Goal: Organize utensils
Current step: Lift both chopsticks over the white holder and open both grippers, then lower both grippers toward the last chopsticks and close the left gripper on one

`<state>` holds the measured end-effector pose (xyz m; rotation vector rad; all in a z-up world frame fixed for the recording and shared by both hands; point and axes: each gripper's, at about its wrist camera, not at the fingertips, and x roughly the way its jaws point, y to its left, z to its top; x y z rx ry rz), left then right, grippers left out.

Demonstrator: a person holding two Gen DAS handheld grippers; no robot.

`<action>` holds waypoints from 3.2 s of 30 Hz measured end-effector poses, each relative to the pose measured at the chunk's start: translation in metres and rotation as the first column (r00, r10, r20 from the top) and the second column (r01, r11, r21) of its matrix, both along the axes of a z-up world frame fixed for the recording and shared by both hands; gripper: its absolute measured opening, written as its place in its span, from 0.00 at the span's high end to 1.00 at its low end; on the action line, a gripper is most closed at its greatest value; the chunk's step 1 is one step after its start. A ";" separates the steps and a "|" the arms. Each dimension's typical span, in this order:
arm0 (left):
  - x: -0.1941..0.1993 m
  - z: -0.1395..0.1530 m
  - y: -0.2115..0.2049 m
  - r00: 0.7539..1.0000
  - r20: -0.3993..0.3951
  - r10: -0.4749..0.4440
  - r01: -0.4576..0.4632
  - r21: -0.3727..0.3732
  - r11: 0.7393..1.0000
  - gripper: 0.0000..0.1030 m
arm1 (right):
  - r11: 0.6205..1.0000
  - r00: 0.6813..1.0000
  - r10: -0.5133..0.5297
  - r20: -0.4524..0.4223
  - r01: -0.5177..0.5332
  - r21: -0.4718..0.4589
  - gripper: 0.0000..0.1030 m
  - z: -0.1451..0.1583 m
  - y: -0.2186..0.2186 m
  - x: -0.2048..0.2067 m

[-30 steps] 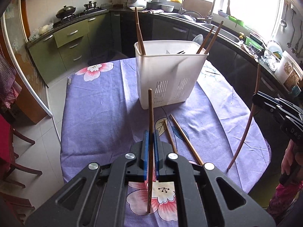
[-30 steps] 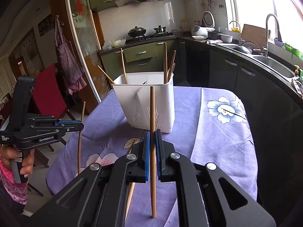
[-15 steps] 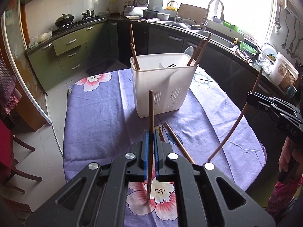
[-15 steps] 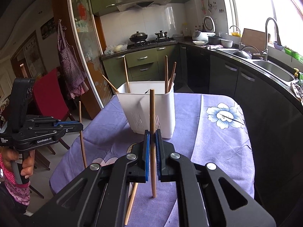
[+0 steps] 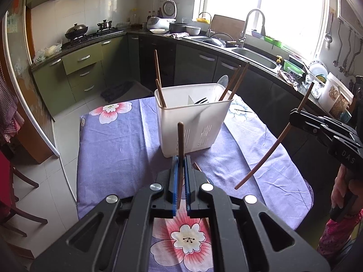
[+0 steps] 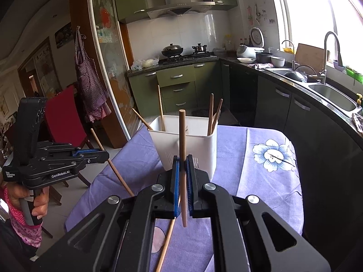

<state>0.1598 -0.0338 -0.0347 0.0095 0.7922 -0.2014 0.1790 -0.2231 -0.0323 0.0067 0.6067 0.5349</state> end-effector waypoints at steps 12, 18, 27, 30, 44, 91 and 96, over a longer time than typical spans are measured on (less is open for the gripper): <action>0.013 0.055 -0.007 0.995 0.093 -0.018 0.020 -0.018 1.000 0.95 | 1.000 0.998 0.019 0.066 -0.020 0.008 0.93 0.054 0.009 0.007; 0.018 0.083 -0.013 0.991 0.133 -0.031 0.035 -0.026 0.999 0.95 | 1.000 0.993 0.021 0.116 -0.023 0.019 0.93 0.093 0.012 0.014; 0.031 0.126 -0.019 0.978 0.208 -0.032 0.039 -0.028 0.999 0.95 | 0.998 0.984 -0.010 0.178 -0.002 0.070 0.94 0.136 0.017 0.045; 0.038 0.142 -0.020 0.971 0.239 -0.028 0.036 -0.032 0.999 0.95 | 0.996 0.982 -0.026 0.189 0.010 0.087 0.93 0.145 0.019 0.062; 0.111 0.118 -0.026 0.979 0.201 0.040 -0.043 0.010 0.999 0.95 | 0.995 0.989 -0.096 0.116 0.093 0.030 0.93 0.107 0.040 0.146; 0.070 -0.152 -0.042 0.906 -0.399 0.138 -0.133 0.042 0.990 0.60 | 0.981 0.959 -0.188 -0.213 0.174 -0.081 0.65 -0.113 -0.074 0.029; 0.075 -0.158 -0.051 0.900 -0.417 0.129 -0.114 0.062 0.992 0.64 | 0.985 0.959 -0.170 -0.226 0.157 -0.076 0.65 -0.115 -0.064 0.037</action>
